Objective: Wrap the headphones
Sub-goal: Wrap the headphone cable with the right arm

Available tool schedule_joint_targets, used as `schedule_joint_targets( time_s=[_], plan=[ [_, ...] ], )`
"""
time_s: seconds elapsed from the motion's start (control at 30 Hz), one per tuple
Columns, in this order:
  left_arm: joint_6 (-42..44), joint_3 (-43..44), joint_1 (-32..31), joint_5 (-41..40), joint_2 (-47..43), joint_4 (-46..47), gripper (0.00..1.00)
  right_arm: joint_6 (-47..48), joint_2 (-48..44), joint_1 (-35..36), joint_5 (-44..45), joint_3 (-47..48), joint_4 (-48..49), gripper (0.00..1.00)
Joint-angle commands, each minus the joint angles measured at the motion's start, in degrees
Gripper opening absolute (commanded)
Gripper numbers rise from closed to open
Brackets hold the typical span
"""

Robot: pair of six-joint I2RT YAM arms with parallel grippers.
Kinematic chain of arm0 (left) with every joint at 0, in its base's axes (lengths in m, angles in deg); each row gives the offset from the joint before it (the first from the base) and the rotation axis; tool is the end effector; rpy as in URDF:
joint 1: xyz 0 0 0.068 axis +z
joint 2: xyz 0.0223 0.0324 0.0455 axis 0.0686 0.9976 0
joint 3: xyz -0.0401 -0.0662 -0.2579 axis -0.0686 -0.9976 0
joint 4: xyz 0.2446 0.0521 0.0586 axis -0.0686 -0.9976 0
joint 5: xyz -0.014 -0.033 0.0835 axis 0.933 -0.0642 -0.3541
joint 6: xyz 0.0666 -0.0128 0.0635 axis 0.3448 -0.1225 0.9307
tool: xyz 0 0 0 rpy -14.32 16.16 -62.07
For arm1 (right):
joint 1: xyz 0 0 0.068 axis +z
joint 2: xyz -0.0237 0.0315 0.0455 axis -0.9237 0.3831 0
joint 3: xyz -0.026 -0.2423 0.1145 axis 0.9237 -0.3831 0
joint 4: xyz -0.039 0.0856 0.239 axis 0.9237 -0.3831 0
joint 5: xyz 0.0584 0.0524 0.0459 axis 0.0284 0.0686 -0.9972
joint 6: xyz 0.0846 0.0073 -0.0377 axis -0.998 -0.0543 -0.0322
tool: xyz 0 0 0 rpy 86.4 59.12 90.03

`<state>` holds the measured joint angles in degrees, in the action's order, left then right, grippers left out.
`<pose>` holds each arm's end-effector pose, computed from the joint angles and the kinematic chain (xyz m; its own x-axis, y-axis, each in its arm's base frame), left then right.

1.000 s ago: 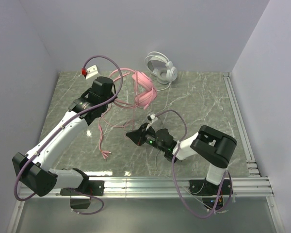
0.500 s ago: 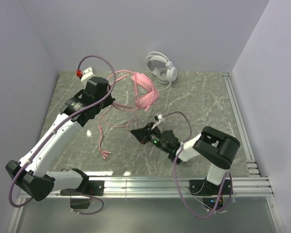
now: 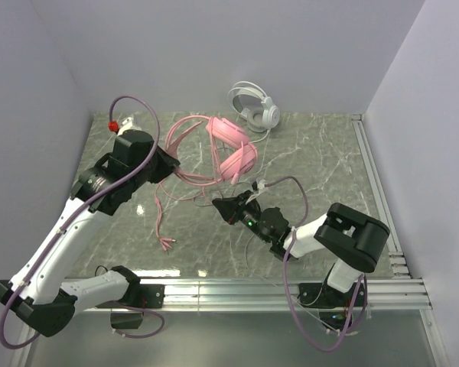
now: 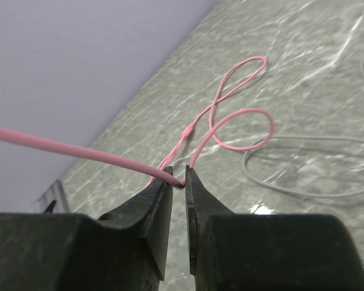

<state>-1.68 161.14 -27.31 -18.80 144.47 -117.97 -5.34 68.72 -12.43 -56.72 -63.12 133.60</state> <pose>0.2187 -0.1105 0.3867 -0.5333 -0.6289 -0.5658 -0.1927 0.7416 -0.6426 0.1998 0.2668 0.1822 -0.3436 0.4339 -0.8329 -0.6552 0.5246 0.5436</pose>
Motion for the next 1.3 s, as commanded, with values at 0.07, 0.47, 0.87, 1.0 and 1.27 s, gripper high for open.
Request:
schedule_joint_targets(
  time_s=[0.07, 0.47, 0.87, 1.0, 1.27],
  plan=[
    [-5.49, 2.29, 0.22, 4.71, -2.01, 5.41, 0.01, 7.02, -2.26, 0.32, 4.55, 0.51, 1.84, 0.23],
    [-7.52, 5.89, 0.22, 1.02, 0.62, 1.19, 0.01, 13.09, -4.98, 4.71, 10.24, 1.92, 1.42, 0.44],
    [-6.99, 10.03, 0.22, -1.09, 3.26, -0.04, 0.01, 22.99, -10.44, 15.68, 23.94, -2.23, -0.08, 0.57],
    [-6.90, 10.29, 0.22, -1.00, 3.44, -0.31, 0.01, 28.63, -7.62, 18.43, 29.68, 4.98, -4.73, 0.61],
    [-7.08, 11.26, 0.22, -0.21, 3.26, -0.75, 0.01, 30.58, -0.68, 18.87, 41.99, 13.78, -4.75, 0.69]
  ],
)
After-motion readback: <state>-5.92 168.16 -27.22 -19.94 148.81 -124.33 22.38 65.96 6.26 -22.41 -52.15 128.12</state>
